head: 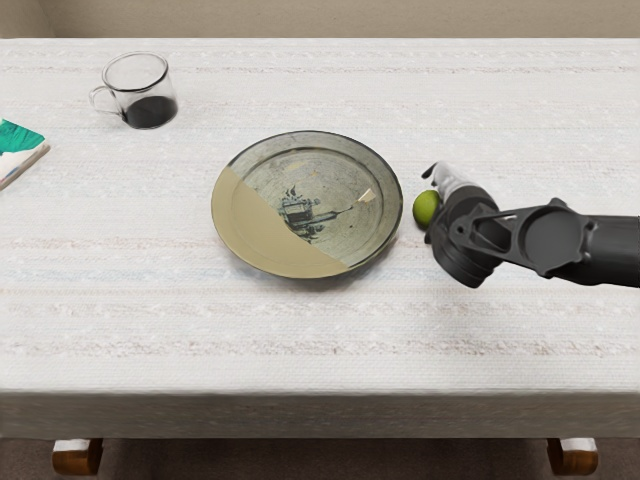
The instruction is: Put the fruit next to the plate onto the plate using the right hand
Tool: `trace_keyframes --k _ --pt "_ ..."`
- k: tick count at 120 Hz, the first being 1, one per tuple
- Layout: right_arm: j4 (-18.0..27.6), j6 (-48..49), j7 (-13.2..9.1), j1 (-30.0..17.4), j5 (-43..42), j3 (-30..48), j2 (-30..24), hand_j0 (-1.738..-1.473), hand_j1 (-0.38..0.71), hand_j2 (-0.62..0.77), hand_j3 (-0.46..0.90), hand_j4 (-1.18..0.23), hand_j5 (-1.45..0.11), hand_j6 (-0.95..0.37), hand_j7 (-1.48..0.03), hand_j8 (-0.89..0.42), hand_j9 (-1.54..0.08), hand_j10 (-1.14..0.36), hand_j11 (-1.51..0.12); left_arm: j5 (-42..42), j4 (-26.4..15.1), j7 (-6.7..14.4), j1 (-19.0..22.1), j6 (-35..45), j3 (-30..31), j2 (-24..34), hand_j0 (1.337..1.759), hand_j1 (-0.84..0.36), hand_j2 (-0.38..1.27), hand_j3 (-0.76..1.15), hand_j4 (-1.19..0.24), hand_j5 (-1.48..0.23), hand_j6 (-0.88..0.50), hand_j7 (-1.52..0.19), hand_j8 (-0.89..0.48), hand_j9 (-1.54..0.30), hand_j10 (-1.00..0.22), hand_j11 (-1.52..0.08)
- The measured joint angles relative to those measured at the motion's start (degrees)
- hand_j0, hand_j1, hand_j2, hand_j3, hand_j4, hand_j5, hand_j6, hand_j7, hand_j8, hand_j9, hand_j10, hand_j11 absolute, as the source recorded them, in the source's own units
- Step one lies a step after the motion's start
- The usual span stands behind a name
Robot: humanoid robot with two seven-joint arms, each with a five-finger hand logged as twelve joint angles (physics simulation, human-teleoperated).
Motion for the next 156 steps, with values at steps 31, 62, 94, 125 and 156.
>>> trace_keyframes --k 31,62,94,125,156 --pt "-0.09 0.01 0.01 -0.42 0.39 0.09 0.27 -1.658 0.19 -0.07 0.00 -0.46 -0.59 -0.45 -0.59 -0.42 -0.59 -0.46 -0.59 0.00 0.00 0.00 0.00 0.00 0.00 0.00 1.658 0.35 0.00 0.00 0.00 0.00 0.00 0.00 0.00 0.00 0.00 0.00" --pt "0.13 0.14 0.00 -1.38 0.32 3.84 -3.24 -1.650 0.27 0.15 0.00 -0.52 -0.92 -0.32 -0.91 -0.32 -0.93 -0.53 -0.94 0.00 0.00 0.00 0.00 0.00 -0.01 0.00 1.658 0.35 0.00 0.00 0.00 0.00 0.00 0.00 0.00 0.00 0.00 0.00" --pt "0.71 13.97 -0.06 -4.42 2.02 24.79 -8.63 -1.645 0.28 0.14 0.00 -0.49 -1.01 -0.26 -0.99 -0.26 -1.02 -0.49 -1.02 0.00 0.00 0.00 0.00 0.00 0.00 0.00 1.658 0.35 0.00 0.00 0.00 0.00 0.00 0.00 0.00 0.00 0.00 0.00" --pt "4.06 26.41 -0.04 -5.76 5.44 35.10 -5.91 -1.642 0.26 0.10 0.00 -0.50 -1.03 -0.26 -1.01 -0.26 -1.05 -0.50 -1.04 -0.01 0.00 0.00 0.00 0.00 0.00 0.00 1.658 0.35 0.00 0.00 0.00 0.00 0.00 0.00 0.00 0.00 0.00 0.00" --pt "4.44 27.34 -0.03 -5.84 5.72 35.92 -2.36 -1.642 0.26 0.10 0.00 -0.50 -1.03 -0.26 -1.01 -0.26 -1.05 -0.50 -1.04 -0.01 0.00 0.00 0.00 0.00 0.01 0.00 1.658 0.35 0.00 0.00 0.00 0.00 0.00 0.00 0.00 0.00 0.00 0.00"
